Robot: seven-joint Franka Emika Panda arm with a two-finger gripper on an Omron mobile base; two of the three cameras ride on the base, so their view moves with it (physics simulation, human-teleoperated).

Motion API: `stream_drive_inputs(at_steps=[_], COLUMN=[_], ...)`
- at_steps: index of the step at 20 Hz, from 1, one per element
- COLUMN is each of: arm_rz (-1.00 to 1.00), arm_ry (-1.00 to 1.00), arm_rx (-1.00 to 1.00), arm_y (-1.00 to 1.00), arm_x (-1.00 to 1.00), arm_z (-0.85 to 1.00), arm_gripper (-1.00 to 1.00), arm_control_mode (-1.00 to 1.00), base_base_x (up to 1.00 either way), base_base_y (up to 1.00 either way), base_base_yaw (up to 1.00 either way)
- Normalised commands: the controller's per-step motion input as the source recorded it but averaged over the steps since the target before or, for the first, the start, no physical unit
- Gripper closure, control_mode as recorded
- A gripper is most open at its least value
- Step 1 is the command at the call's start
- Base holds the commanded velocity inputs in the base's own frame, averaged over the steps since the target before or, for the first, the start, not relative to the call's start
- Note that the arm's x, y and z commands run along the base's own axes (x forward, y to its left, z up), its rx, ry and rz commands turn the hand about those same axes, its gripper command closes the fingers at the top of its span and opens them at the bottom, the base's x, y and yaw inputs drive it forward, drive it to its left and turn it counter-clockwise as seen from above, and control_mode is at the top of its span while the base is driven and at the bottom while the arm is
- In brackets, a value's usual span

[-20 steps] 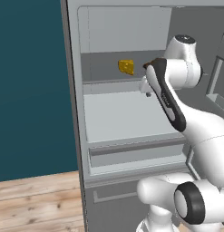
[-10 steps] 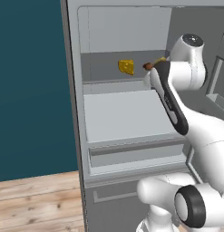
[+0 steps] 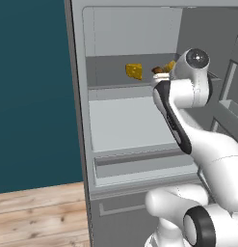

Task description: Take the cheese, chicken drumstick, and squash from the fridge and place them on the plate on the dining counter to create an appetizer plate.

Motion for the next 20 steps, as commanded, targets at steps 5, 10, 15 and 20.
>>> stream_drive_inputs(at_steps=[5,10,15,20], arm_rz=[-0.10,-0.06,0.00,0.00], arm_ry=[0.02,0.08,0.01,-0.04], arm_rx=[-0.05,-0.03,0.00,0.00], arm_y=[-0.23,-0.34,-0.18,0.00], arm_x=[0.29,0.32,0.24,0.14], arm_z=[0.33,0.21,0.00,-0.02], arm_gripper=[-1.00,-1.00,-1.00,-1.00], arm_control_mode=[-1.00,-1.00,-1.00,-1.00], base_base_x=[0.00,0.00,0.00,0.00], base_base_y=[0.00,0.00,0.00,0.00], base_base_yaw=[0.00,0.00,0.00,0.00])
